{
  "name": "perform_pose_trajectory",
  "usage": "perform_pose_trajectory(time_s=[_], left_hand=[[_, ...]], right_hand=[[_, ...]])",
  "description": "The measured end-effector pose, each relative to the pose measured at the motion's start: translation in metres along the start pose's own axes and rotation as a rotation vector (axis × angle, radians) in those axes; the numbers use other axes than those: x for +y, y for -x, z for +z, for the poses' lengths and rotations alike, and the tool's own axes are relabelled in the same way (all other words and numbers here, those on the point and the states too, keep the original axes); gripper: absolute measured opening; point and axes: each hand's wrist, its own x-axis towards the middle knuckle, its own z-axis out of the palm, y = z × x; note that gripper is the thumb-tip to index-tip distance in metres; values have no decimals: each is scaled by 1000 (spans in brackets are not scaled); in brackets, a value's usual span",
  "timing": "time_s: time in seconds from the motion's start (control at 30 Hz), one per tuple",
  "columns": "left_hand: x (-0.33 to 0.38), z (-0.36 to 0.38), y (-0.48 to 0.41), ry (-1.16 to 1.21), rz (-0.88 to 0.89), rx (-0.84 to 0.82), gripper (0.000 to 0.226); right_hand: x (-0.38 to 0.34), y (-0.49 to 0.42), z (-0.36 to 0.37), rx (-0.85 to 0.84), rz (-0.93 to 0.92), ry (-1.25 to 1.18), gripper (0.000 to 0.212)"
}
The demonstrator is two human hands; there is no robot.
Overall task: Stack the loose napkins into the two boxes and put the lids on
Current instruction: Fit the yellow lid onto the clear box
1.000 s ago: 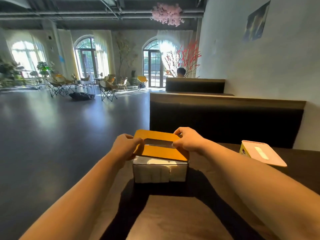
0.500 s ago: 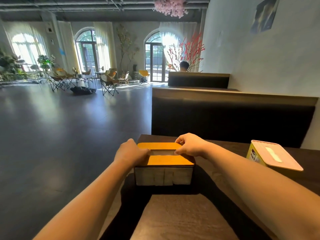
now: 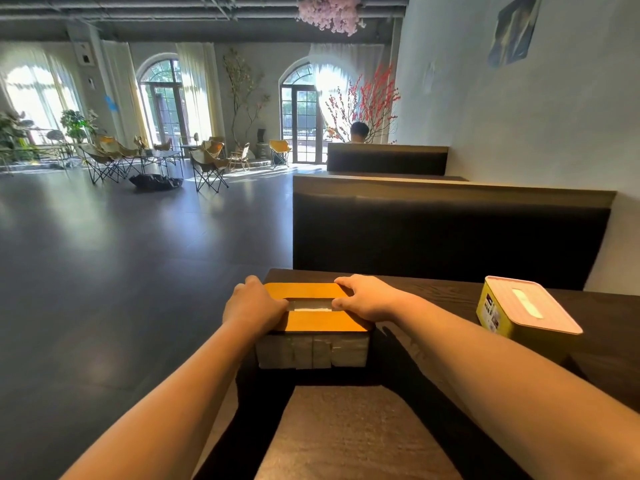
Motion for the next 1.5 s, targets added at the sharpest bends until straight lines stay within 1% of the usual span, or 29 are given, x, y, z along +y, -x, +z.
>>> perform_pose_trajectory(time_s=[0.1,0.17,0.23,0.3,0.37,0.43,0.53,0.57,0.67,0.73,0.8,0.9,1.0,1.07,1.13,1.23,1.33,1.4,1.47,1.5], left_hand=[[2,8,-2,50,12,20,55],[7,16,-2,105,35,-2,63],[20,24,6,151,55,-28,78],[35,33,18,118,85,-32,84],[46,39,27,33,102,-17,78],[62,44,35,0,126,-23,68],[75,49,35,-4,159,-67,68],[80,52,34,-13,172,-80,71],[88,59,30,-17,208,-120,75],[103,68,29,-7,235,-174,72],[109,72,25,5,244,-218,68],[127,81,19,25,282,-273,68],[145,88,18,71,336,-340,62],[154,91,19,109,383,-383,58],[162,93,24,111,445,-429,52],[167,93,29,100,533,-479,46],[167,89,34,89,533,-430,34],[163,87,34,64,509,-327,28],[154,84,33,39,459,-196,30],[150,82,33,29,410,-151,37]], right_hand=[[6,6,-5,23,12,-13,67],[18,14,-12,107,35,-38,63],[36,23,-19,222,85,-60,61],[56,34,-25,328,150,-55,58],[72,43,-31,419,224,-17,55],[93,60,-42,513,316,52,55],[116,82,-59,593,475,161,56],[125,90,-64,588,540,181,57],[148,107,-70,494,698,162,60],[166,120,-71,426,757,169,63],[167,124,-67,377,769,207,65],[171,126,-65,386,742,210,65],[175,125,-65,382,700,197,61],[171,124,-66,356,640,206,58],[163,120,-68,311,595,189,52],[147,115,-69,283,548,94,42],[130,112,-64,261,493,43,43],[116,111,-60,233,464,15,46],[98,111,-56,193,439,-18,45],[91,111,-53,179,428,-31,43]])
